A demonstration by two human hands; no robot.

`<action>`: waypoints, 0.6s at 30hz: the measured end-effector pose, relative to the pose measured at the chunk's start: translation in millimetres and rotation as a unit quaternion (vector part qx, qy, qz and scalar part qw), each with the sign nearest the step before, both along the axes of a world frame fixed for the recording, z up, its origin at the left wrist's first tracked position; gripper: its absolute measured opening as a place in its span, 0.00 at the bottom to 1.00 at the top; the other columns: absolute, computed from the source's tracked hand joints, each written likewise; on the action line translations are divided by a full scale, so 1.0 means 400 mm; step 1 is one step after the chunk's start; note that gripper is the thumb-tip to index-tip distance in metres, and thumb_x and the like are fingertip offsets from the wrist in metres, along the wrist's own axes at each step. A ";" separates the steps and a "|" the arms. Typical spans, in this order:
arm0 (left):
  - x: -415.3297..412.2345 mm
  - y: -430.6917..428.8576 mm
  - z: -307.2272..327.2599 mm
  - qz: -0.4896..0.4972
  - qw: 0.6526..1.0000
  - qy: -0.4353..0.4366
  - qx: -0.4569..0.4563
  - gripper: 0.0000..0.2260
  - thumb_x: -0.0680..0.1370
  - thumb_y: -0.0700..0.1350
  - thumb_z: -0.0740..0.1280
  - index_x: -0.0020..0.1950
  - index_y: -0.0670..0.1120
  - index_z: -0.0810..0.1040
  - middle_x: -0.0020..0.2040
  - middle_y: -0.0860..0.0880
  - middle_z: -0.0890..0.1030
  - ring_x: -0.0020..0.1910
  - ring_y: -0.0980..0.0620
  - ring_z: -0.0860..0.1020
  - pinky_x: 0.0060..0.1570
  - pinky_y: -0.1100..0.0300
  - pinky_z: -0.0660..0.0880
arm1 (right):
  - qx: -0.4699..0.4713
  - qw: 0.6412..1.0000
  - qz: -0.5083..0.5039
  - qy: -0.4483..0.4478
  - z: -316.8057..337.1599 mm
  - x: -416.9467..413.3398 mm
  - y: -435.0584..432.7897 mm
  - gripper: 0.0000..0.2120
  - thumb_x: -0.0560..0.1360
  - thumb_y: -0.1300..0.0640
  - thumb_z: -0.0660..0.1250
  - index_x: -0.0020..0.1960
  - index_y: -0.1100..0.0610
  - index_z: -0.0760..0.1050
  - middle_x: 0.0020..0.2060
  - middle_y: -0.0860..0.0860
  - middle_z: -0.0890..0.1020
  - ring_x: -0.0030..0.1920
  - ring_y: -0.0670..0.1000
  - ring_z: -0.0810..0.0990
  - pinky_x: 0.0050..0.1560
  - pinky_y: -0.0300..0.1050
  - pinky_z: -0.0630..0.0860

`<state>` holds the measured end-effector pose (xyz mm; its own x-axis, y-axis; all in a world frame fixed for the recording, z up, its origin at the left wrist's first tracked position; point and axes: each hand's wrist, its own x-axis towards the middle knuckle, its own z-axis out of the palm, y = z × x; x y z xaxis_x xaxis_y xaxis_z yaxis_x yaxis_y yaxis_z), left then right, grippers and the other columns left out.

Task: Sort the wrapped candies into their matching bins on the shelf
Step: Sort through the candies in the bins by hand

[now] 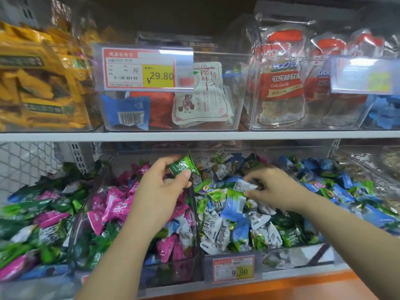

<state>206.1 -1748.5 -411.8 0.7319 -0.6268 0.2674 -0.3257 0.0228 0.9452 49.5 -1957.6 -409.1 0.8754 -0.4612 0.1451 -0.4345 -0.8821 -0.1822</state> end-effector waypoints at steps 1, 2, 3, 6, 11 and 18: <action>0.001 0.003 0.000 0.000 1.000 -0.003 0.004 0.16 0.76 0.48 0.68 0.63 0.53 0.73 0.41 0.67 0.81 0.44 0.47 0.83 0.52 0.41 0.77 | 0.015 1.000 -0.018 -0.012 0.002 0.003 -0.007 0.14 0.72 0.44 0.69 0.54 0.49 0.79 0.45 0.44 0.81 0.48 0.50 0.79 0.54 0.51 0.75; 0.002 0.005 0.000 0.001 1.000 -0.005 0.008 0.16 0.76 0.48 0.68 0.63 0.54 0.73 0.41 0.67 0.81 0.45 0.43 0.82 0.50 0.40 0.77 | 0.023 0.999 -0.036 -0.022 0.005 0.007 -0.015 0.15 0.73 0.45 0.68 0.54 0.53 0.80 0.47 0.48 0.83 0.48 0.52 0.80 0.53 0.51 0.76; 0.003 0.008 0.002 0.002 1.000 -0.006 0.013 0.16 0.76 0.49 0.67 0.63 0.54 0.73 0.41 0.68 0.80 0.45 0.39 0.82 0.49 0.39 0.78 | 0.019 0.998 -0.052 -0.031 0.006 0.011 -0.024 0.17 0.73 0.45 0.68 0.55 0.56 0.79 0.50 0.52 0.83 0.50 0.54 0.80 0.53 0.51 0.76; 0.004 0.013 0.007 0.004 1.000 -0.008 0.026 0.16 0.76 0.50 0.67 0.63 0.55 0.72 0.41 0.70 0.79 0.46 0.34 0.80 0.48 0.39 0.78 | 0.016 0.993 -0.093 -0.071 0.011 0.022 -0.036 0.20 0.73 0.47 0.69 0.61 0.56 0.76 0.59 0.52 0.80 0.57 0.54 0.78 0.56 0.48 0.75; 0.002 0.014 0.010 0.003 0.999 -0.019 0.048 0.14 0.77 0.50 0.67 0.60 0.59 0.70 0.39 0.75 0.76 0.46 0.35 0.80 0.48 0.40 0.78 | -0.030 0.990 -0.081 -0.114 0.032 0.044 0.006 0.20 0.74 0.49 0.68 0.65 0.49 0.73 0.54 0.53 0.81 0.52 0.54 0.78 0.49 0.44 0.74; -0.017 0.014 0.011 0.007 0.998 -0.025 0.063 0.13 0.77 0.50 0.66 0.59 0.60 0.71 0.35 0.52 0.82 0.43 0.39 0.80 0.38 0.50 0.78 | -0.068 0.997 0.033 0.035 0.022 0.106 0.047 0.13 0.76 0.50 0.65 0.59 0.53 0.78 0.55 0.50 0.82 0.53 0.52 0.79 0.53 0.49 0.77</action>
<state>199.2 -1742.8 -407.4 0.7284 -0.6478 0.2232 -0.3720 -0.1003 0.9228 92.0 -1939.0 -400.5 0.9130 -0.3833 0.1398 -0.3829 -0.9233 -0.0303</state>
